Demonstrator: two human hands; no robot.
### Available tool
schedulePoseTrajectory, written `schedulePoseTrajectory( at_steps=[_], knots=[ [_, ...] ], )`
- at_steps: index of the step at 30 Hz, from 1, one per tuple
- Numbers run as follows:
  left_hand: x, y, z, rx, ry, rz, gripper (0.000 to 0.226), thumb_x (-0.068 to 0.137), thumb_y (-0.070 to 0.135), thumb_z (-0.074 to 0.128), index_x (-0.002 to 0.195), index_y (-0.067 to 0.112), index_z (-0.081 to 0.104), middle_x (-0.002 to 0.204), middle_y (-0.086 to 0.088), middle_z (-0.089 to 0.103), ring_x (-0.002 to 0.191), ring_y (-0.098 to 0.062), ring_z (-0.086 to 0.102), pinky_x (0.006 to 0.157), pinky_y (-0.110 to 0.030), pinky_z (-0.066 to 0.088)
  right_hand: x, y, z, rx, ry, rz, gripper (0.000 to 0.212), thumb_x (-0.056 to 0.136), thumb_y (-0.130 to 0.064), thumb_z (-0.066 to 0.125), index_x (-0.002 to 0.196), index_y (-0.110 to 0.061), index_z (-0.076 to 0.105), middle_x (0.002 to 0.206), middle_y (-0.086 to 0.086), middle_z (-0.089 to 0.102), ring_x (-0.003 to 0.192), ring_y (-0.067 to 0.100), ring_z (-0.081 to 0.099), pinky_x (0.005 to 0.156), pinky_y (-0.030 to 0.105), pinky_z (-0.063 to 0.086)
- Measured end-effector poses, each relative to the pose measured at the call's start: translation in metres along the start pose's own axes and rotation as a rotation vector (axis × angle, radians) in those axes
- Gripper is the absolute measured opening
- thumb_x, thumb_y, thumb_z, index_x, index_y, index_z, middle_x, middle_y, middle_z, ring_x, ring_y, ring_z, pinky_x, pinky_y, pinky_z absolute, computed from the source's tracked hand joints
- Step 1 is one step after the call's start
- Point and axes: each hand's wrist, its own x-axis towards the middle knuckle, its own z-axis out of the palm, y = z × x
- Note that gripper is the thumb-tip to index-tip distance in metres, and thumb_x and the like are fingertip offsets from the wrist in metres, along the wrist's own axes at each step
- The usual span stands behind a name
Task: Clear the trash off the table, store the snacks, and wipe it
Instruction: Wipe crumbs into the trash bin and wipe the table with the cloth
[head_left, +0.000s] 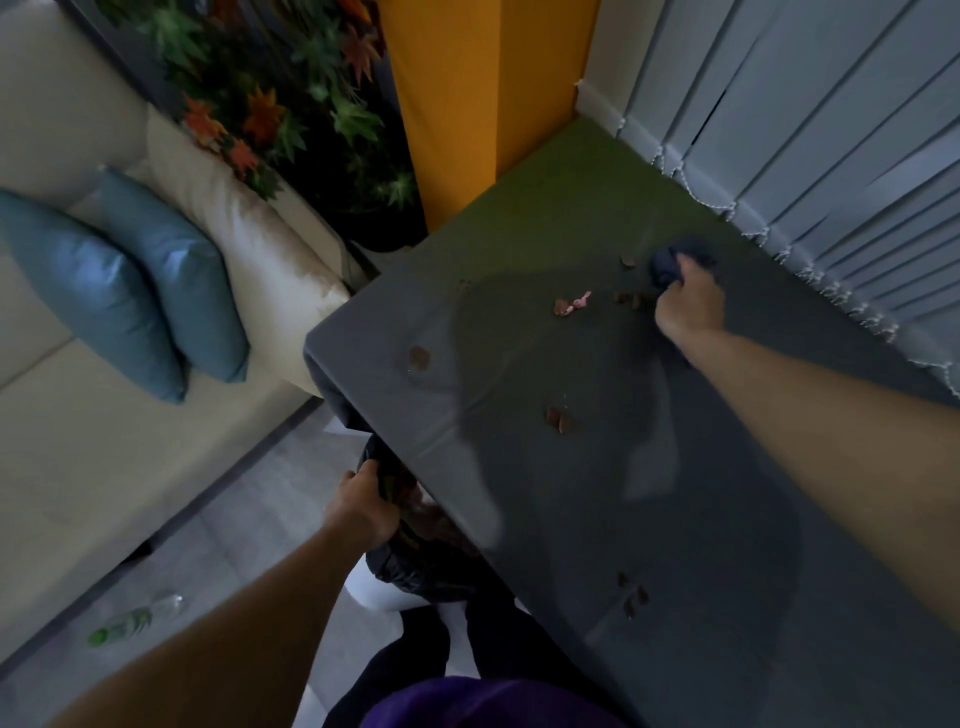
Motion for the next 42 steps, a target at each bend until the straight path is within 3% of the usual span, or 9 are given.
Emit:
schedulePoseTrajectory(
  at_steps=[4,8,12,18,21,27,33,39,42],
  knots=[
    [-0.002,0.002,0.001,-0.015,-0.005,-0.002,0.056,0.087,0.011,0.053,0.141,0.016,0.040,0.131,-0.014,0.044,0.119,-0.036,0.049,0.095,-0.043,0.050,-0.016,-0.006,0.005,0.070,0.064,-0.221,0.042,0.092,0.000,0.041,0.125,-0.009,0.064,0.126,0.018,0.064,0.118,0.033,0.057,0.095,0.029,0.039],
    [-0.004,0.002,0.000,-0.043,-0.010,-0.002,0.056,0.087,0.012,0.054,0.141,0.017,0.041,0.130,-0.014,0.045,0.118,-0.037,0.050,0.095,-0.046,0.052,-0.003,-0.011,0.004,0.212,0.278,-0.054,0.046,0.094,-0.003,0.037,0.134,-0.009,0.058,0.131,0.016,0.060,0.123,0.031,0.053,0.102,0.032,0.039],
    [-0.007,0.002,-0.001,-0.043,-0.009,0.002,0.053,0.086,0.011,0.052,0.138,0.017,0.043,0.127,-0.014,0.046,0.115,-0.037,0.052,0.094,-0.044,0.052,0.005,-0.025,0.011,0.121,0.080,-0.016,0.045,0.101,-0.009,0.034,0.142,-0.017,0.051,0.143,0.012,0.053,0.131,0.030,0.047,0.106,0.029,0.034],
    [-0.007,-0.001,0.001,-0.072,-0.013,-0.003,0.056,0.086,0.008,0.052,0.139,0.018,0.043,0.129,-0.013,0.045,0.116,-0.035,0.051,0.095,-0.044,0.051,-0.027,-0.027,0.031,-0.043,-0.282,-0.463,0.042,0.093,-0.003,0.042,0.125,-0.013,0.067,0.132,0.012,0.062,0.123,0.028,0.055,0.101,0.026,0.038],
    [-0.009,-0.001,0.002,-0.085,-0.004,0.001,0.053,0.086,0.010,0.052,0.137,0.018,0.045,0.126,-0.012,0.047,0.114,-0.035,0.052,0.094,-0.044,0.052,-0.038,-0.018,0.029,-0.012,-0.147,-0.618,0.043,0.085,0.002,0.043,0.116,-0.009,0.070,0.120,0.013,0.066,0.115,0.029,0.057,0.096,0.022,0.037],
    [-0.011,-0.003,0.003,-0.077,0.001,0.011,0.051,0.086,0.011,0.052,0.137,0.017,0.045,0.127,-0.014,0.046,0.114,-0.036,0.052,0.094,-0.042,0.051,-0.042,-0.008,0.037,-0.143,-0.120,-0.488,0.043,0.093,-0.006,0.044,0.130,-0.018,0.062,0.141,0.002,0.056,0.135,0.026,0.040,0.113,0.039,0.034],
    [-0.014,-0.003,0.003,-0.058,-0.003,0.020,0.051,0.086,0.013,0.051,0.136,0.016,0.044,0.127,-0.014,0.046,0.111,-0.037,0.053,0.093,-0.045,0.052,-0.082,-0.013,0.044,-0.155,-0.202,-0.673,0.044,0.091,-0.009,0.039,0.127,-0.013,0.064,0.125,0.007,0.066,0.118,0.027,0.049,0.101,0.038,0.042],
    [-0.015,-0.005,0.003,-0.084,-0.022,0.034,0.053,0.085,0.013,0.052,0.137,0.018,0.044,0.128,-0.013,0.046,0.111,-0.036,0.052,0.094,-0.046,0.052,-0.084,-0.011,0.039,-0.227,-0.073,-0.433,0.046,0.094,-0.006,0.040,0.134,-0.017,0.058,0.138,0.004,0.058,0.124,0.031,0.044,0.104,0.044,0.039],
    [-0.015,-0.005,0.004,-0.086,-0.017,0.034,0.054,0.087,0.014,0.051,0.140,0.018,0.042,0.131,-0.014,0.044,0.114,-0.037,0.051,0.093,-0.043,0.051,-0.097,-0.010,0.043,-0.215,-0.136,-0.532,0.042,0.094,-0.005,0.040,0.128,-0.013,0.062,0.132,0.006,0.061,0.117,0.033,0.047,0.101,0.037,0.038]
  ],
)
